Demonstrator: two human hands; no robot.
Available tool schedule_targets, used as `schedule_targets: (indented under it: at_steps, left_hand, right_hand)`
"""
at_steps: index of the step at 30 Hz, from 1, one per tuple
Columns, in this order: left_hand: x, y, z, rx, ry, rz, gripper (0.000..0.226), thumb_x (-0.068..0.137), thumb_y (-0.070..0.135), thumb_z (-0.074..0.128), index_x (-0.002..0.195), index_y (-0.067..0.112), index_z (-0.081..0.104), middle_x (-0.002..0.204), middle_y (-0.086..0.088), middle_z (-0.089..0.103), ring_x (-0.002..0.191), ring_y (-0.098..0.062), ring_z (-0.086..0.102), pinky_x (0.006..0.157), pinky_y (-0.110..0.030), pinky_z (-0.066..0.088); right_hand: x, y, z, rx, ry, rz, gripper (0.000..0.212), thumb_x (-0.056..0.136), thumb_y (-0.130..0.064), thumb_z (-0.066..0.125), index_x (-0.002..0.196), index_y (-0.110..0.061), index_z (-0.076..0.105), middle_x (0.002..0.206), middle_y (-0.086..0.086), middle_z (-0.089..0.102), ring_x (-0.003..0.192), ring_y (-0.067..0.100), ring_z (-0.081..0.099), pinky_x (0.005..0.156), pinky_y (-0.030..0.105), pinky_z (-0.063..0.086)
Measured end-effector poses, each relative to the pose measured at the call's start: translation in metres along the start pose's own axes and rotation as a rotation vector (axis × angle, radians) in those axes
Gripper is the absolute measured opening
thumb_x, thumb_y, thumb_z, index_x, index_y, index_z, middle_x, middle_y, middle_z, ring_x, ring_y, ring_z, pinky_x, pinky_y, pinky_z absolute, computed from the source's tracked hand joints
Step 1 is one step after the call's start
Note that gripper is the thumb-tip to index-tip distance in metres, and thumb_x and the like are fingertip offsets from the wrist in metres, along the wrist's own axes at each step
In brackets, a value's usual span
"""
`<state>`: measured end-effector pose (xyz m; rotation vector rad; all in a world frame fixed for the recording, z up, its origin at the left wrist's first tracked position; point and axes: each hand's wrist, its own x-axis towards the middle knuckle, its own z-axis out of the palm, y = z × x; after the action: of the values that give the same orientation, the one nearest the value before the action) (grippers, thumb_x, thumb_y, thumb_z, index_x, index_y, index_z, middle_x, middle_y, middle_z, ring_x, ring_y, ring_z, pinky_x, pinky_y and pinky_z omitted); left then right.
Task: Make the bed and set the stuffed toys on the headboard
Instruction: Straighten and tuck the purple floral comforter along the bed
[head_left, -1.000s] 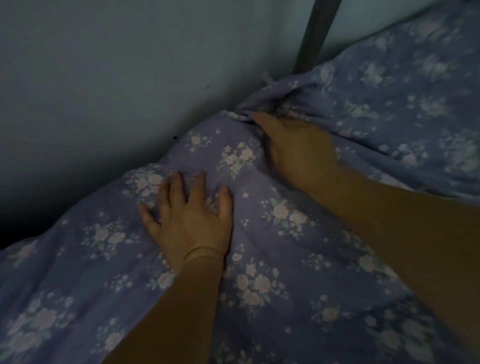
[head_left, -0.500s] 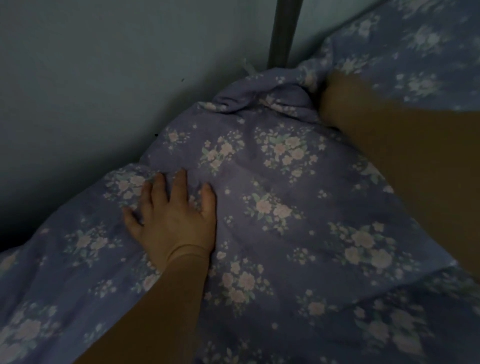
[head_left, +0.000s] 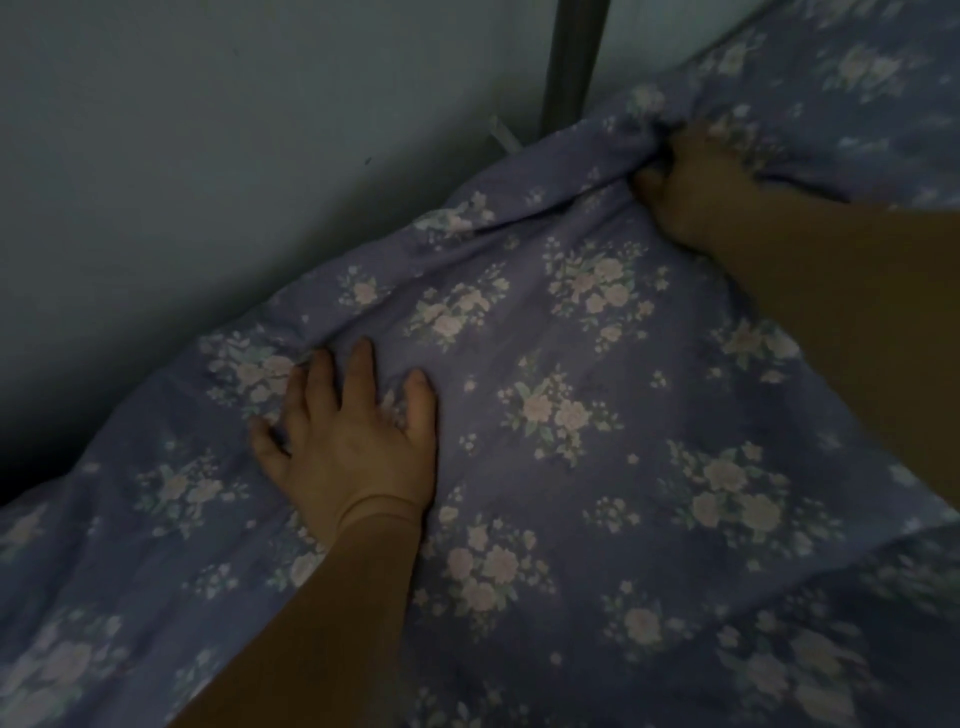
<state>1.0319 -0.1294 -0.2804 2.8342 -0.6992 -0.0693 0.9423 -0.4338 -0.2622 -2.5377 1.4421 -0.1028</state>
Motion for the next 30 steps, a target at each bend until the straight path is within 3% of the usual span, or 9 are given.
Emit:
schedule_targets:
  at_steps: [2,4,6,10,15,19,30]
  left_hand:
    - [0.000,0.001,0.000,0.000,-0.005,-0.002,0.074,0.077,0.065,0.016,0.139,0.033,0.041,0.151,-0.003,0.035,0.141,-0.023,0.028,0.113,-0.055,0.010]
    - [0.001,0.001,-0.001,-0.001,-0.009,-0.004,0.074,0.077,0.064,0.015,0.140,0.033,0.040,0.151,-0.003,0.034,0.141,-0.023,0.027,0.113,-0.055,0.009]
    - [0.001,0.002,-0.002,-0.003,-0.015,-0.001,0.071,0.079,0.063,0.018,0.140,0.033,0.039,0.152,-0.003,0.033,0.142,-0.022,0.025,0.114,-0.055,0.009]
    - [0.000,-0.001,-0.003,-0.026,-0.034,-0.006,0.064,0.082,0.059,0.027,0.139,0.032,0.040,0.152,-0.003,0.032,0.142,-0.022,0.024,0.114,-0.055,0.007]
    - [0.003,-0.003,0.000,-0.068,-0.023,0.007,0.056,0.088,0.056,0.035,0.139,0.033,0.039,0.152,-0.003,0.032,0.143,-0.022,0.023,0.114,-0.056,0.006]
    - [0.001,-0.007,0.001,-0.099,-0.021,0.034,0.056,0.089,0.056,0.036,0.140,0.032,0.038,0.152,-0.004,0.031,0.143,-0.024,0.021,0.114,-0.056,0.004]
    - [0.000,-0.007,-0.009,-0.179,0.003,0.085,0.049,0.090,0.050,0.041,0.136,0.034,0.044,0.153,0.003,0.029,0.141,-0.018,0.025,0.116,-0.049,0.001]
  right_hand:
    - [-0.015,-0.005,-0.002,0.026,0.045,0.035,0.066,0.083,-0.046,0.024,0.125,-0.004,0.050,0.131,0.025,0.049,0.123,0.040,0.044,0.107,0.049,0.032]
    - [-0.041,-0.016,-0.007,0.086,0.143,0.118,0.051,0.092,-0.040,0.032,0.126,-0.008,0.051,0.133,0.019,0.049,0.125,0.035,0.044,0.107,0.047,0.032]
    - [-0.080,-0.037,-0.015,0.132,0.229,0.074,0.040,0.097,-0.033,0.036,0.126,-0.010,0.052,0.132,0.014,0.051,0.124,0.030,0.045,0.107,0.043,0.032]
    - [-0.202,-0.085,-0.009,0.225,0.156,-0.128,0.040,0.094,-0.035,0.035,0.125,-0.018,0.055,0.134,0.007,0.052,0.127,0.027,0.045,0.108,0.051,0.030]
    - [-0.312,-0.103,0.031,0.112,0.121,-0.167,0.041,0.093,-0.042,0.035,0.125,-0.028,0.058,0.142,0.002,0.049,0.137,0.027,0.037,0.110,0.058,0.019]
    - [-0.325,-0.093,0.065,-0.022,0.130,-0.205,0.046,0.094,-0.045,0.035,0.136,-0.031,0.048,0.147,0.001,0.042,0.139,0.026,0.030,0.111,0.060,0.016]
    - [-0.319,-0.095,0.073,-0.008,0.257,-0.183,0.047,0.090,-0.044,0.040,0.133,-0.031,0.053,0.145,-0.001,0.046,0.138,0.024,0.037,0.112,0.056,0.017]
